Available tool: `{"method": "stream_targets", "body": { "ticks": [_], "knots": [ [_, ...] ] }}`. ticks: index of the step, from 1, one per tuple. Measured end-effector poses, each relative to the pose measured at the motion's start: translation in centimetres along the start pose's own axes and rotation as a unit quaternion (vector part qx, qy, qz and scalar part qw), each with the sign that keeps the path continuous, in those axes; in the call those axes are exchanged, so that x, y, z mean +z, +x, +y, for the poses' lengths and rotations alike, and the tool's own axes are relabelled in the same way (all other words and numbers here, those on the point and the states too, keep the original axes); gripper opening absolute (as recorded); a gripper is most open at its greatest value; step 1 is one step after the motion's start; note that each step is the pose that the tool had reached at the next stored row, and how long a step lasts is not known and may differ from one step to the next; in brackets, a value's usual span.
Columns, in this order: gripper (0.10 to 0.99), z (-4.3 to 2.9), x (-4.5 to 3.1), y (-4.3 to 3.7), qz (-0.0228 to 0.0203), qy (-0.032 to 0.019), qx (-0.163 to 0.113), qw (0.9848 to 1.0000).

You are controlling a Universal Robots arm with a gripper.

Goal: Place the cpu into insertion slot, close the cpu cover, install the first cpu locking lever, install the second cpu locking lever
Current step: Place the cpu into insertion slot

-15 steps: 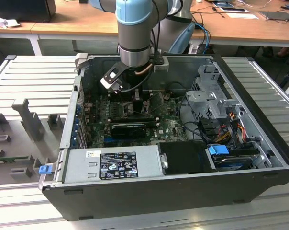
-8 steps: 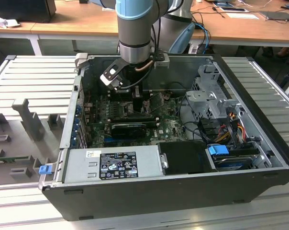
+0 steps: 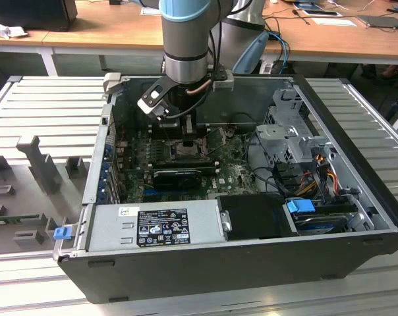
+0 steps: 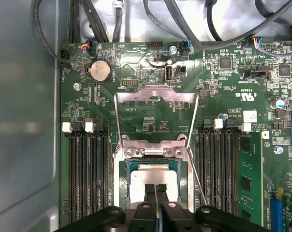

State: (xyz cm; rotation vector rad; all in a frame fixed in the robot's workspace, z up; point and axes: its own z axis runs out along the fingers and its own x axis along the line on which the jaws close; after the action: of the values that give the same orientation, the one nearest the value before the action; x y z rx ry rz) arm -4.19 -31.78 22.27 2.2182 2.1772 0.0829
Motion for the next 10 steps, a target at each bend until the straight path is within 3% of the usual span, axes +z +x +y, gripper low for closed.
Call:
{"method": "stream_targets", "body": {
  "ticks": [2, 10],
  "knots": [
    [0.106, 0.01, -0.16, 0.00, 0.0000, 0.0002, 0.000, 1.0000],
    [0.106, 0.06, -0.92, 0.01, 0.0000, 0.0004, 0.000, 1.0000]
  ]
}}
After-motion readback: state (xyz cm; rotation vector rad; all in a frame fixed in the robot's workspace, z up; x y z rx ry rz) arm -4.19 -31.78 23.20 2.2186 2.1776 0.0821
